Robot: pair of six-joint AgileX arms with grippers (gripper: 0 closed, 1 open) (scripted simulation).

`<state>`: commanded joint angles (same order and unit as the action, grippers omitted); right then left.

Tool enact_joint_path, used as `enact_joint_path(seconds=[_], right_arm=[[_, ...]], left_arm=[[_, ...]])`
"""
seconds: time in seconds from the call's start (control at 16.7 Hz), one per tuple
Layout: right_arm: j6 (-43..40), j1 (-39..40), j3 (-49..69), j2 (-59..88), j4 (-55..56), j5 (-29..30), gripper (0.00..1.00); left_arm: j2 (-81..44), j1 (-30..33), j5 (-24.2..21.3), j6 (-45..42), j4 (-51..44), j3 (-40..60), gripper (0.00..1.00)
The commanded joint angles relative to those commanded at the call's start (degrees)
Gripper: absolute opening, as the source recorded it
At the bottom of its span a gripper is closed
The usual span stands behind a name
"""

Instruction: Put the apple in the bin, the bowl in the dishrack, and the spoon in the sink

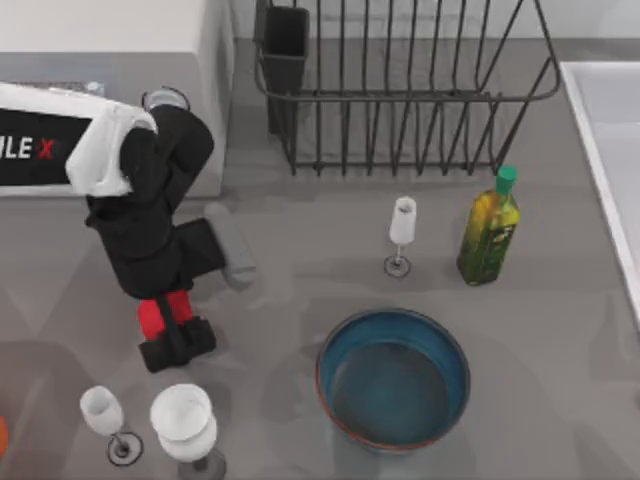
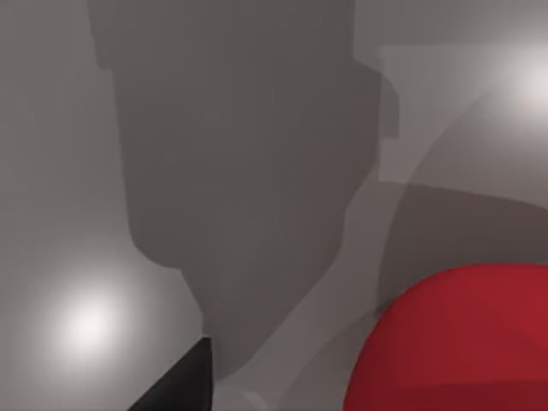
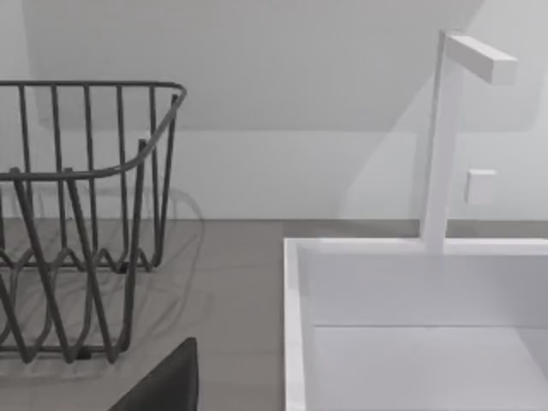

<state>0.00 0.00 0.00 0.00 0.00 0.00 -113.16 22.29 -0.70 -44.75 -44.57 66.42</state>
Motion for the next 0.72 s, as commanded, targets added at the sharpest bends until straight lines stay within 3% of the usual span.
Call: enact_joint_path(seconds=[0.6,0.72], right_arm=[[0.00,0.00,0.00,0.00,0.00,0.00,1.00],[0.00,0.00,0.00,0.00,0.00,0.00,1.00]], left_arm=[[0.00,0.00,0.00,0.00,0.00,0.00,0.02],[0.00,0.00,0.00,0.00,0.00,0.00,0.00]])
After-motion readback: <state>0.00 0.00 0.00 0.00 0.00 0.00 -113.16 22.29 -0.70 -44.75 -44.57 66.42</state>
